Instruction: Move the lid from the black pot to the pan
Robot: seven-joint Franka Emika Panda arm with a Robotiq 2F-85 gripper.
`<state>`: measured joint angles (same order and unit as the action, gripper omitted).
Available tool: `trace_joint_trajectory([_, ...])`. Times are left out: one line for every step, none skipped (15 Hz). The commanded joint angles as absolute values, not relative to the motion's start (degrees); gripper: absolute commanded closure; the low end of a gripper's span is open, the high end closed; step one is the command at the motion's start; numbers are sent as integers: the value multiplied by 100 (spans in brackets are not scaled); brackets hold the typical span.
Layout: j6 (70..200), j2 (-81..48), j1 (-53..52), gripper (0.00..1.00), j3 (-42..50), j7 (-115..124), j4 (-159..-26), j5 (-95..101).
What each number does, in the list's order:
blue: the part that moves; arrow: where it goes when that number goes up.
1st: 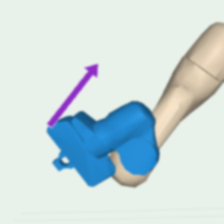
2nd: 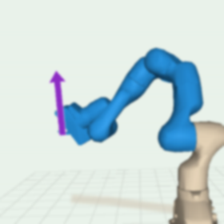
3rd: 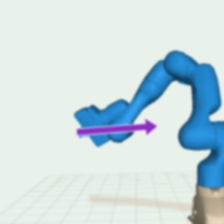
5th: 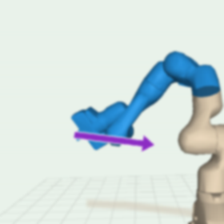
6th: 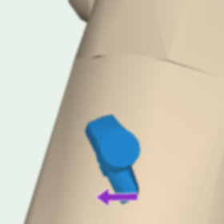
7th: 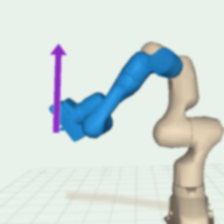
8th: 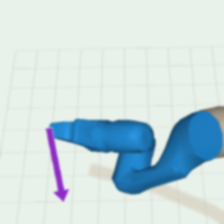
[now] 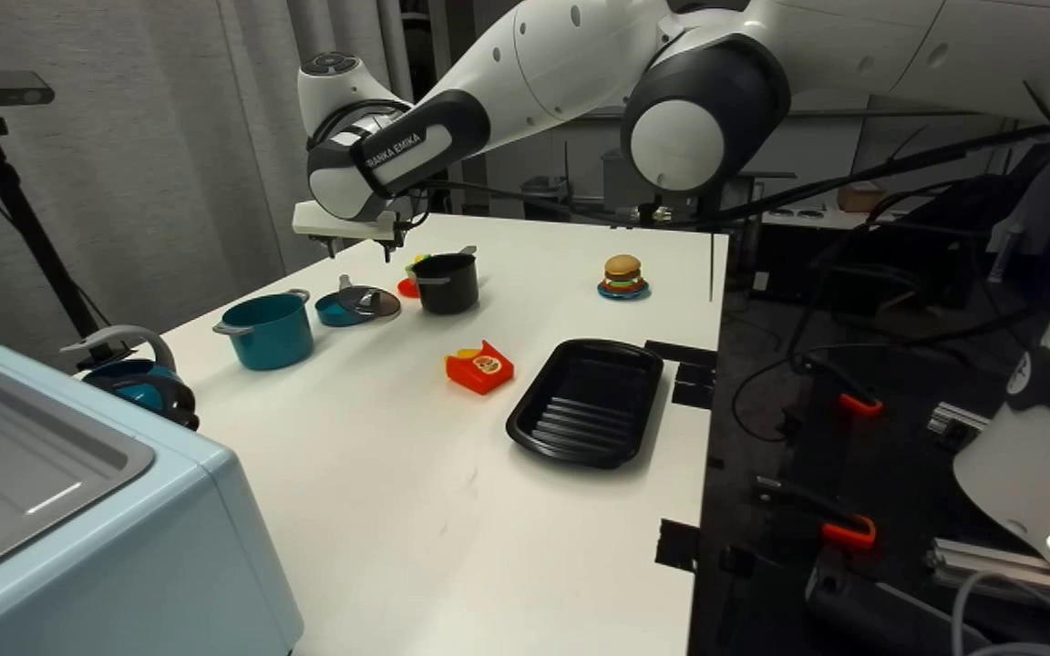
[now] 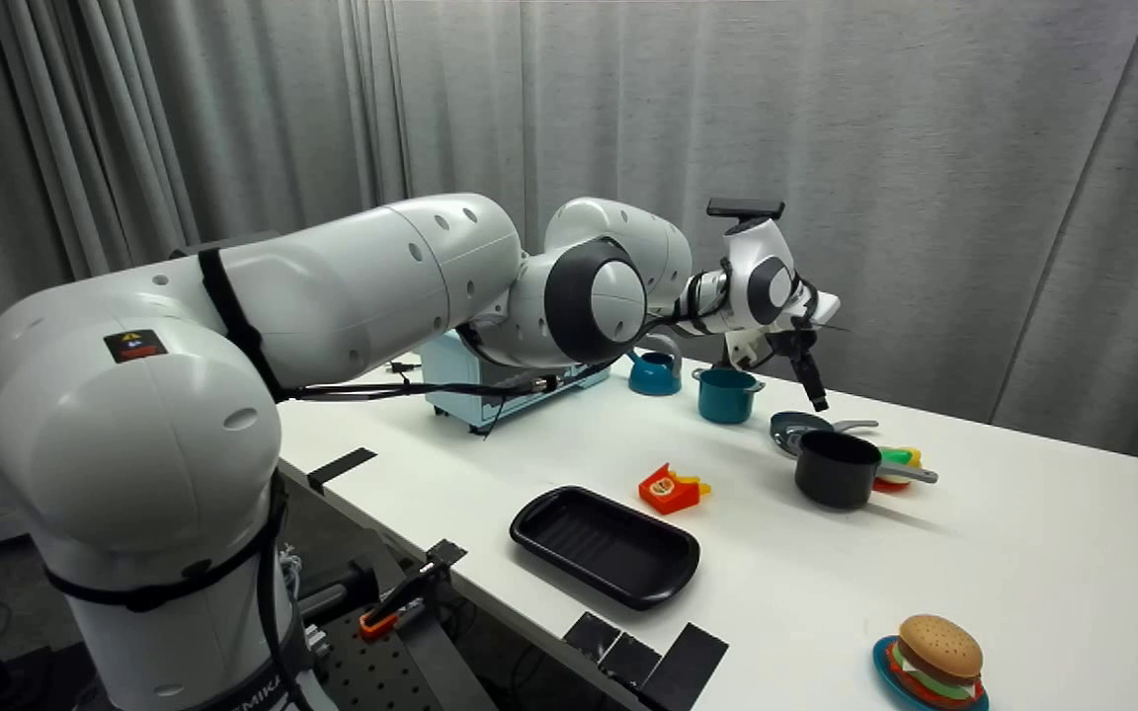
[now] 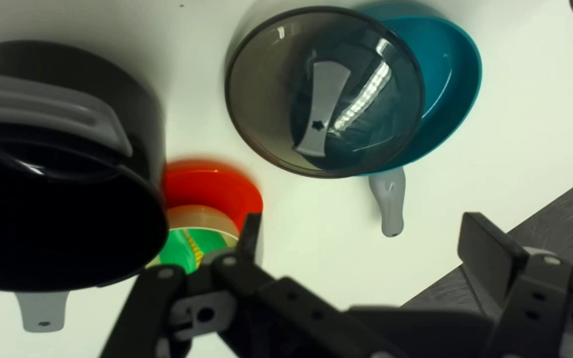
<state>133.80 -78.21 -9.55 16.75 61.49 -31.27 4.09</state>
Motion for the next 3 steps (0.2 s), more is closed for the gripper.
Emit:
trace_joint_trajectory([13380, -7821, -955, 0, 1675, 6149, -3127, 409])
trace_joint_trajectory([13380, -7821, -955, 0, 1675, 6149, -3127, 409])
trace_joint_trajectory([13380, -7821, -955, 0, 1675, 6149, -3127, 409])
